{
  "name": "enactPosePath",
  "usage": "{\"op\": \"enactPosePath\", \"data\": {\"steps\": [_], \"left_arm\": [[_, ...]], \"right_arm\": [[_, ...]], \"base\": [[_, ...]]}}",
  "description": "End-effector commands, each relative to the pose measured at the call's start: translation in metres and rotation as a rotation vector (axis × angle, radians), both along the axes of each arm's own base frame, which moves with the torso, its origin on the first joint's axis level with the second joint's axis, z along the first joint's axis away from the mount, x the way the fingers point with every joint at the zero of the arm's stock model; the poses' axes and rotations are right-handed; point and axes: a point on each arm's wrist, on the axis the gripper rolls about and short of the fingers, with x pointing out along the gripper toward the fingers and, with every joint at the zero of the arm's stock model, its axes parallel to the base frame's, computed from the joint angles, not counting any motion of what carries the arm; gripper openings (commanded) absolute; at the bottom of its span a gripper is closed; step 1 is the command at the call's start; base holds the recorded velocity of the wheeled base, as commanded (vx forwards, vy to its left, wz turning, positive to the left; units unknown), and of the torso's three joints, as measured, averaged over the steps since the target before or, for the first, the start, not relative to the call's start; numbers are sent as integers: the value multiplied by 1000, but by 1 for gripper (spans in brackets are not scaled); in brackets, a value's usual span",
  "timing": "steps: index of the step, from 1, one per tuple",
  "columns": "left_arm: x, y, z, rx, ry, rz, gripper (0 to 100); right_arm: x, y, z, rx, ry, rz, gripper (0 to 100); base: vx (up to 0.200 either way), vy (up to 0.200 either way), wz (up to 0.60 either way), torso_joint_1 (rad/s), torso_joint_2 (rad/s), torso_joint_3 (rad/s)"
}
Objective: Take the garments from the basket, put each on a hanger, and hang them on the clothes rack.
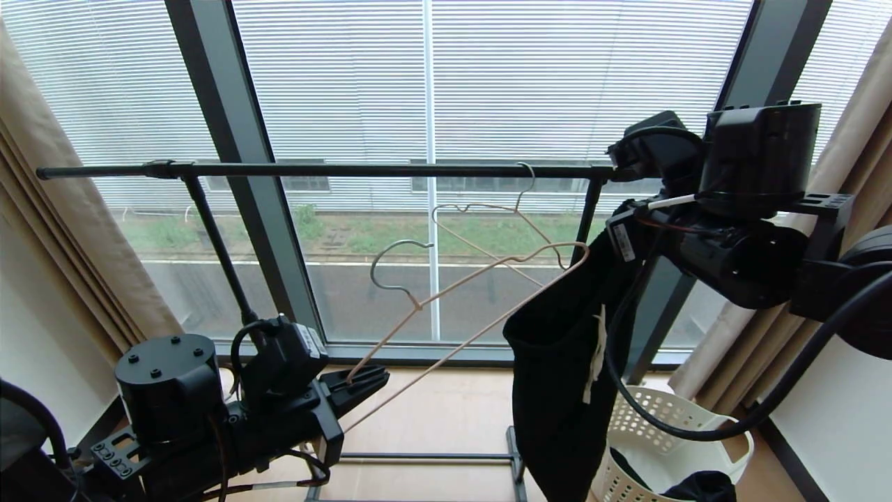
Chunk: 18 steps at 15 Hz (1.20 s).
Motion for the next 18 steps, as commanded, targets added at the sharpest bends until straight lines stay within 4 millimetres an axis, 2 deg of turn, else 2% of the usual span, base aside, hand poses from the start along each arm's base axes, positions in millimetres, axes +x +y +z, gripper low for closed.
{"op": "enactPosePath", "data": {"steps": [1,5,8,12,18], "left_arm": [[0,-1,-4,8,16,-5,0],[8,-4,-16,17,32,-2,0],[12,-5,-23,16,28,16,0],[14,-5,-28,25,46,24,0],[16,-6,-31,24,36,37,0]], "right_arm": [[7,9,-9,-15,22,11,0],[0,32,-21,-30,49,79,0],[-11,41,-16,-31,31,88,0],[-33,49,-8,-27,11,125,0],[-65,74,-14,-41,27,248,0]], "base": [[0,0,0,0,0,0],[0,0,0,0,0,0],[0,0,0,0,0,0],[0,0,0,0,0,0],[0,0,0,0,0,0]]}}
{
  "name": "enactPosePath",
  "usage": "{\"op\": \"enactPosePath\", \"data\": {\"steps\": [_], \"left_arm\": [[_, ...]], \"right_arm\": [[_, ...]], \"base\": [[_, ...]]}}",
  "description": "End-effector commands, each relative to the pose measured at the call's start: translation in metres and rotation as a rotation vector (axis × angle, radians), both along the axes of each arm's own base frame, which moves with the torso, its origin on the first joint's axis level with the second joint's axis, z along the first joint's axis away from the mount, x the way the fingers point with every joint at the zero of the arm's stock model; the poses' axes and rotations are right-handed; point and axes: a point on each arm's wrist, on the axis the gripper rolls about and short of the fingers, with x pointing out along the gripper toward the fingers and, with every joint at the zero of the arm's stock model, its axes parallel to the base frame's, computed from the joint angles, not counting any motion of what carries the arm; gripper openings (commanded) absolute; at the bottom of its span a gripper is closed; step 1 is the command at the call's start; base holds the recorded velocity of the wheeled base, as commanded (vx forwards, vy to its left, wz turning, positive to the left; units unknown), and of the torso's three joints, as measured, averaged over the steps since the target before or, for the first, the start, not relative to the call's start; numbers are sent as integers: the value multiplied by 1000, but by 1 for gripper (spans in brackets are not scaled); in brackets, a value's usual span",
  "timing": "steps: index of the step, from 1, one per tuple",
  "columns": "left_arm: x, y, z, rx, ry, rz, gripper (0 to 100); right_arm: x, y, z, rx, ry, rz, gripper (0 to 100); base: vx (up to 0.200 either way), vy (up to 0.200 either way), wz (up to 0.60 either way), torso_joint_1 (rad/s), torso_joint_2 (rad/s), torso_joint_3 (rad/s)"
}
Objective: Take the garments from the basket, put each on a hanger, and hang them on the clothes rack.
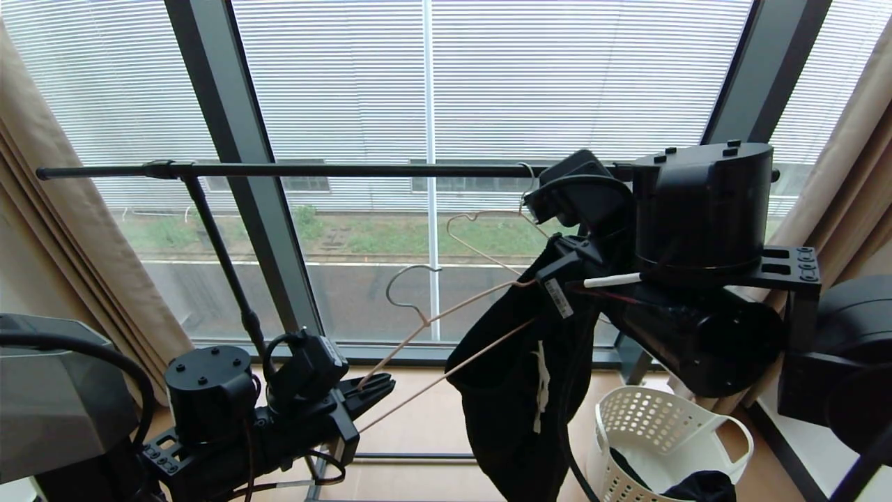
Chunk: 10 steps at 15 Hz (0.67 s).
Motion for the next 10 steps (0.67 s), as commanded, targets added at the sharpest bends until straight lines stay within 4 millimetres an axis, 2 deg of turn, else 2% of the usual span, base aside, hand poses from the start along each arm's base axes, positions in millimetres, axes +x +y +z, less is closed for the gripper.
{"op": "enactPosePath", "data": {"steps": [1,4,5,10], "left_arm": [[0,0,-1,1,2,0,0],[0,0,-2,1,4,0,0],[0,0,-2,3,4,-2,0],[0,-1,-4,6,11,-3,0]], "right_arm": [[-14,11,0,6,2,54,0],[-26,22,-4,6,12,102,0],[-34,32,-9,20,24,135,0],[-51,56,-11,54,33,208,0]], "base": [[0,0,0,0,0,0],[0,0,0,0,0,0],[0,0,0,0,0,0],[0,0,0,0,0,0]]}}
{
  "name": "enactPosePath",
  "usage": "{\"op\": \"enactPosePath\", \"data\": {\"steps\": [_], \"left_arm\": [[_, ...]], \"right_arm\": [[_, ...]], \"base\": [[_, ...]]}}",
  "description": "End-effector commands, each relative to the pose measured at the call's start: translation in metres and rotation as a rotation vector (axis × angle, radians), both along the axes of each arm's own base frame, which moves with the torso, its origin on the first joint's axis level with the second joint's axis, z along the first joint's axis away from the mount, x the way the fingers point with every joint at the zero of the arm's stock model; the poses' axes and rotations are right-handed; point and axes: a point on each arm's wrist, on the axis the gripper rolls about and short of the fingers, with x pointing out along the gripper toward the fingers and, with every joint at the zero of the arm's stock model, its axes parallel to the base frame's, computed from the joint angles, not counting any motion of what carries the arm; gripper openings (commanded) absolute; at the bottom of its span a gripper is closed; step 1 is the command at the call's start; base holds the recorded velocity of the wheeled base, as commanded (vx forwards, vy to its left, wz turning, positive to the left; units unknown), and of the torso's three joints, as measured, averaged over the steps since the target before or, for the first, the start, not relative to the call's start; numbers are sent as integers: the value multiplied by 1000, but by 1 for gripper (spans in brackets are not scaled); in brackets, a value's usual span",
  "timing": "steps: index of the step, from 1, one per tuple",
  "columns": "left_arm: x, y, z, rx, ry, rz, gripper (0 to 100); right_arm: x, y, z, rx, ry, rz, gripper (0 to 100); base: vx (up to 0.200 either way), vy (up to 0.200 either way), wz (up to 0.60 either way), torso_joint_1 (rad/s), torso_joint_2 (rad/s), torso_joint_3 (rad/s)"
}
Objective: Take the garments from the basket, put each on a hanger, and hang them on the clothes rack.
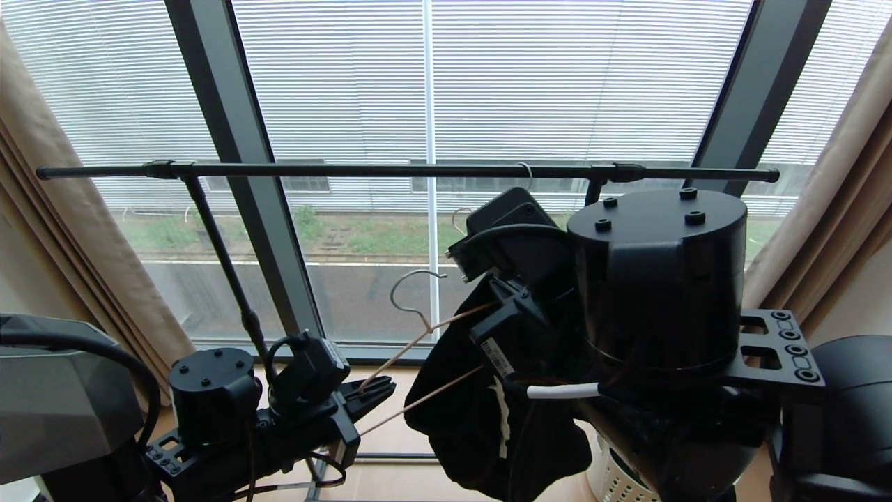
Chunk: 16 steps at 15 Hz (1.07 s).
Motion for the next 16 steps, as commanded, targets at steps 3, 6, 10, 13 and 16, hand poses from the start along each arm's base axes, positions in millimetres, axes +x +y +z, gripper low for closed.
{"op": "enactPosePath", "data": {"steps": [3,6,10,13,16], "left_arm": [[1,-1,-1,2,2,-1,0],[1,-2,-2,1,2,-4,0],[0,-1,0,-8,-19,-3,0],[0,-1,0,-8,-19,-3,0],[0,-1,0,-9,-20,-3,0]], "right_arm": [[-12,22,-2,29,9,57,0],[-16,29,-5,29,17,70,0],[-15,25,-6,45,26,58,100],[-9,18,-4,52,23,31,100],[0,4,-1,59,11,-30,100]], "base": [[0,0,0,0,0,0],[0,0,0,0,0,0],[0,0,0,0,0,0],[0,0,0,0,0,0],[0,0,0,0,0,0]]}}
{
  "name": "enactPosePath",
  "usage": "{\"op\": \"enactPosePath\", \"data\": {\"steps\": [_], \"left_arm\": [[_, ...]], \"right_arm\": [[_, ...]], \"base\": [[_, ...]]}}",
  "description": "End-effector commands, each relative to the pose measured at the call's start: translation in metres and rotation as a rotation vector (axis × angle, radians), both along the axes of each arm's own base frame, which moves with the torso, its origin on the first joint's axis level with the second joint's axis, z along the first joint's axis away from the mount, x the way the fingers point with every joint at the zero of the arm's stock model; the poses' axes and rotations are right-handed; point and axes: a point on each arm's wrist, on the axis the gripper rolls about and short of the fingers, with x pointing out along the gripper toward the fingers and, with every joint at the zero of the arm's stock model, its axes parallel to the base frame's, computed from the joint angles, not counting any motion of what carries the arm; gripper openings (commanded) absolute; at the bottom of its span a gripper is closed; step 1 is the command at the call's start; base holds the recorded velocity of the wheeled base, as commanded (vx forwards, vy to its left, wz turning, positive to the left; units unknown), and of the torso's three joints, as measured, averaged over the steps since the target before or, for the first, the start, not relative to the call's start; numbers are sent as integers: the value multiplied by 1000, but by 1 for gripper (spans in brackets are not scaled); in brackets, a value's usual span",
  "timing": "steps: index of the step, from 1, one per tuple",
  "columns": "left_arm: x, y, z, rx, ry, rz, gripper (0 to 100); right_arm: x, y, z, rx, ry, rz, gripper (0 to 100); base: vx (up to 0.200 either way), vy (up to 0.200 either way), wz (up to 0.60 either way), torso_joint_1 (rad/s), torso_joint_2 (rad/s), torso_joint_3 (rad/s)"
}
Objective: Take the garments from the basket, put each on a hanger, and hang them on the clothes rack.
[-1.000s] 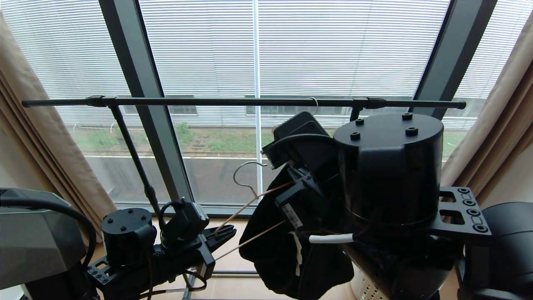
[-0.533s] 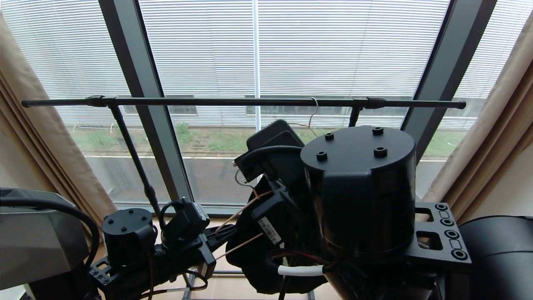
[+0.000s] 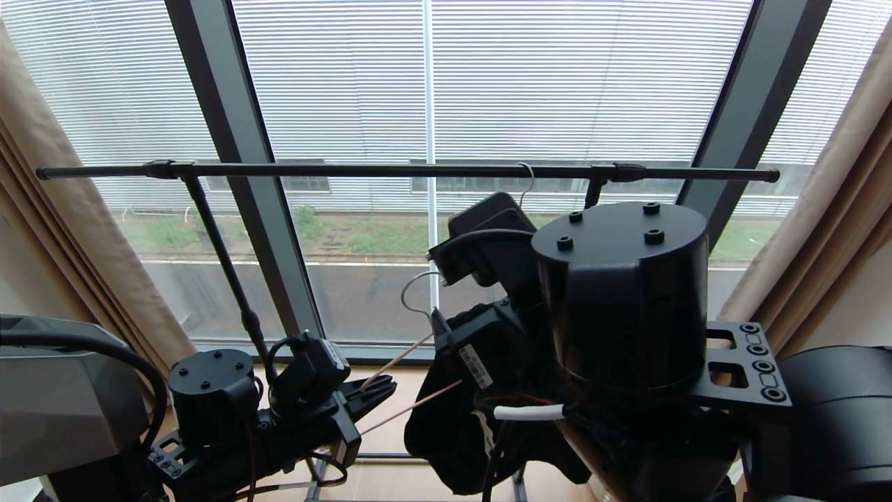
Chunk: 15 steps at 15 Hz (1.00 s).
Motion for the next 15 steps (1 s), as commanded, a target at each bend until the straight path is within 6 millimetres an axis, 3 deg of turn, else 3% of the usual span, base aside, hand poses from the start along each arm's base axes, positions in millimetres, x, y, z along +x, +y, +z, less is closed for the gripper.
{"op": "enactPosePath", "data": {"steps": [1,5,8,12,15], "left_arm": [[0,0,0,0,0,0,0],[0,0,0,0,0,-1,0],[-8,2,-3,14,22,-8,0],[-20,6,-10,38,72,-16,0],[-26,-1,-15,54,87,-53,0]], "right_arm": [[5,-15,8,17,-12,-35,100],[11,-48,26,26,-32,-61,100],[35,-85,20,-50,3,31,100],[78,-133,24,-270,15,361,100],[87,-145,36,-362,204,602,100]], "base": [[0,0,0,0,0,0],[0,0,0,0,0,0],[0,0,0,0,0,0],[0,0,0,0,0,0],[0,0,0,0,0,0]]}}
